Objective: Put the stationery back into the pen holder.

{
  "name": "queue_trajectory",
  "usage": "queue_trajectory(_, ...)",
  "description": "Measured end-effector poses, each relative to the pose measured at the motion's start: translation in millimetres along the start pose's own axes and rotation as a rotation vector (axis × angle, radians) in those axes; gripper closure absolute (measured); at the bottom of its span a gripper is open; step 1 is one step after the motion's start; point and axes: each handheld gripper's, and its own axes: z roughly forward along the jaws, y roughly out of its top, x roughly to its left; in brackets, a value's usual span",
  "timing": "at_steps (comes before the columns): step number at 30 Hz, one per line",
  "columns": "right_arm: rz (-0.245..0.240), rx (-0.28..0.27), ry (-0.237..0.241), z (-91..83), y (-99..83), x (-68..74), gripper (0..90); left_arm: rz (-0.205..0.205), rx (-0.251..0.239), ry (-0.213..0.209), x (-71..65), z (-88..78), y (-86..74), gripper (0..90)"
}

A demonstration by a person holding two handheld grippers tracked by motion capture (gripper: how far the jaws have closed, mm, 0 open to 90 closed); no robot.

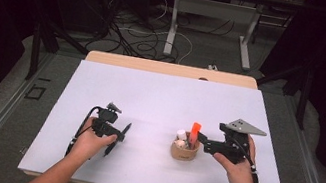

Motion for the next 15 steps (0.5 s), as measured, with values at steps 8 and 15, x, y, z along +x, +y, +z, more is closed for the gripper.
queue_trajectory(8,0.004,-0.001,0.002,0.3,-0.3,-0.8,9.5,0.006,0.023,-0.005,-2.1,0.4,0.4,68.7)
queue_trajectory(15,0.009,0.002,0.003,0.4,-0.4,-1.1,9.5,0.012,0.036,0.000,-2.1,0.5,0.9,75.6)
